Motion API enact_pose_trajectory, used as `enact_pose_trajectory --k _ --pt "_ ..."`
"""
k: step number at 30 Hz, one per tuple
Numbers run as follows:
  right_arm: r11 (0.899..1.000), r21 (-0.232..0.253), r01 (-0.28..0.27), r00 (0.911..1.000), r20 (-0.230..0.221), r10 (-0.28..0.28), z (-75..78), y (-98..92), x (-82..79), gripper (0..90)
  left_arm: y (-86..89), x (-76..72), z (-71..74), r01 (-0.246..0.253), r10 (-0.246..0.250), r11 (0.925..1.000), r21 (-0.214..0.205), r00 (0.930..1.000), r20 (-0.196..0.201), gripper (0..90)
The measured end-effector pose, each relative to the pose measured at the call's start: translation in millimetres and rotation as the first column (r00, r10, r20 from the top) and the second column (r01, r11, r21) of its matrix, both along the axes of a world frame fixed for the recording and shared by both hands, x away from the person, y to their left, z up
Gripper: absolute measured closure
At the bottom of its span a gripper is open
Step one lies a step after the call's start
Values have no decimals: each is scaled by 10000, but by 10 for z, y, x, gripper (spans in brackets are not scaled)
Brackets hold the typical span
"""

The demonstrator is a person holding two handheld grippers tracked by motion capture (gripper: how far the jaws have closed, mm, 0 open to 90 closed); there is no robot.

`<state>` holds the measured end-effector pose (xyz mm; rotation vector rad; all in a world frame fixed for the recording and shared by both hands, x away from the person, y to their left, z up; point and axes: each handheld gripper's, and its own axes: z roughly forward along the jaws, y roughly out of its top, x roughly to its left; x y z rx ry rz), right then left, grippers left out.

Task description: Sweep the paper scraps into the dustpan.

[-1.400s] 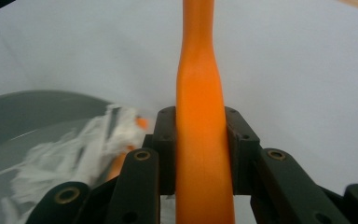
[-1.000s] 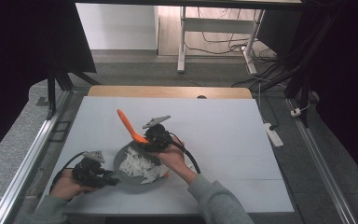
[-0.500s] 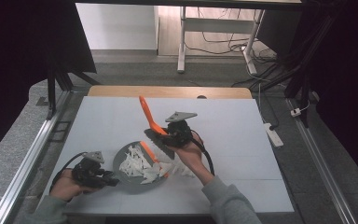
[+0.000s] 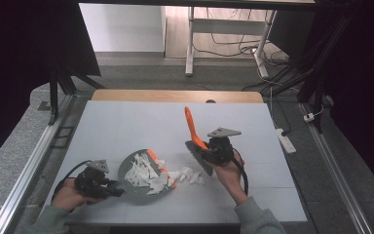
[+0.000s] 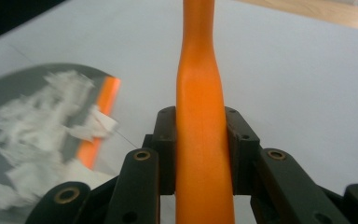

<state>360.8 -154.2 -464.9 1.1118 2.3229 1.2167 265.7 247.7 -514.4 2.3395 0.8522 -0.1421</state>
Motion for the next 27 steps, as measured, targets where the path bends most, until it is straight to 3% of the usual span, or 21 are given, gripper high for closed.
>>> enact_pose_trajectory --k 6,12,16,27 --pt "9991 -84 427 9988 -240 -429 -60 -152 -46 697 -10 -9 -2 58 -58 10000 -14 10000 -9 615" --pt "9970 -329 703 9960 -531 -720 -158 -169 -28 697 -46 -29 -1 132 -132 9999 -18 9999 11 615" --pt "9979 -225 615 9960 -639 -629 -161 -97 -36 697 -68 -31 3 255 -255 9997 23 9997 22 615" --pt "9986 -534 33 9977 -678 -70 -201 244 -106 697 -106 -38 7 181 -181 9998 1 9998 37 615"
